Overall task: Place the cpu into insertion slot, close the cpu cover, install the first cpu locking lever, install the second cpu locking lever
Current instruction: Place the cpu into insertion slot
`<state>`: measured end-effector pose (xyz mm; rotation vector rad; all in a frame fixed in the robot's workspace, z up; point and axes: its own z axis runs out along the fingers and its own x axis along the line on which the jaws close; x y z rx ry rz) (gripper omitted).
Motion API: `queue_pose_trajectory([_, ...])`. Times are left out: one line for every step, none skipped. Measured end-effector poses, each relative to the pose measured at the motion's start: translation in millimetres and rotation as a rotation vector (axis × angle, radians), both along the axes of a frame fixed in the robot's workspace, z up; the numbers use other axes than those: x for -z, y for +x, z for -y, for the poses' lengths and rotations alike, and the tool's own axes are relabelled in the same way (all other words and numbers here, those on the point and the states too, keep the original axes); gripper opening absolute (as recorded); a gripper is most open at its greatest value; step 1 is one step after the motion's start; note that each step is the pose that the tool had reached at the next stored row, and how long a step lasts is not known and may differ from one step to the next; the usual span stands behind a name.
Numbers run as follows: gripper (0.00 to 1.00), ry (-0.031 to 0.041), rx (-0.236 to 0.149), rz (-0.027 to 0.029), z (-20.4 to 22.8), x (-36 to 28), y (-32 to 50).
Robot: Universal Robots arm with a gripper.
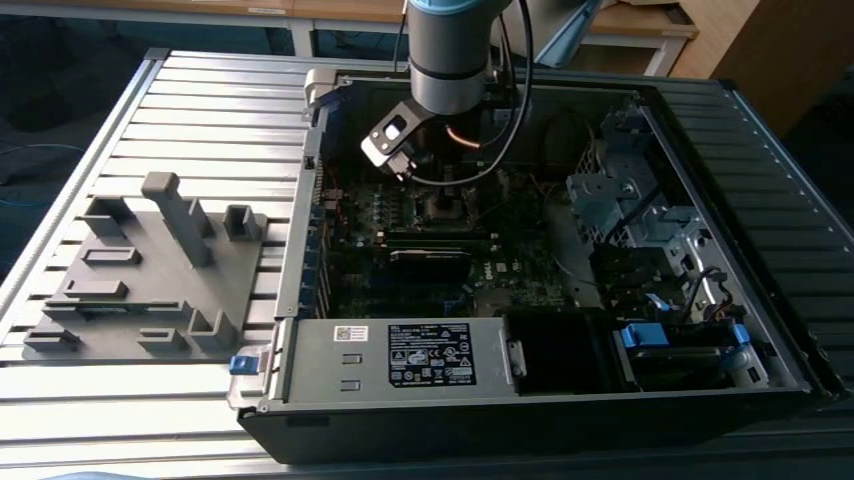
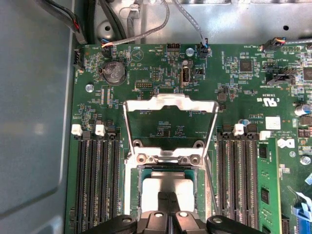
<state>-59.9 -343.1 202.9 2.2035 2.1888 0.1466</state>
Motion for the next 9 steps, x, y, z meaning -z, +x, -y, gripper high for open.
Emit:
queue_pose_trajectory([0.11,0.0,0.0,0.0,0.0,-0.1,0.0])
queue_pose_trajectory([0.11,0.0,0.0,0.0,0.0,-0.1,0.0])
queue_pose_trajectory([0.11,0.0001,0.0,0.0001,0.0,0.3,0.0])
queue_pose_trajectory([0.11,-0.0001,0.0,0.0,0.0,1.3,0.0])
queue_pose_trajectory([0.11,-0.0001,0.0,-0.0001,0.0,2.8,0.0])
queue_pose_trajectory([0.11,-0.0009,0.0,-0.0008,0.1,4.1,-0.1])
queue_pose_trajectory([0.11,-0.0017,0.0,-0.0013,0.3,4.9,-0.2])
queue_pose_trajectory([0.11,-0.0016,0.0,-0.0013,0.3,5.3,-0.2])
queue_pose_trajectory([0.11,-0.0012,0.0,-0.0011,0.2,5.5,-0.2])
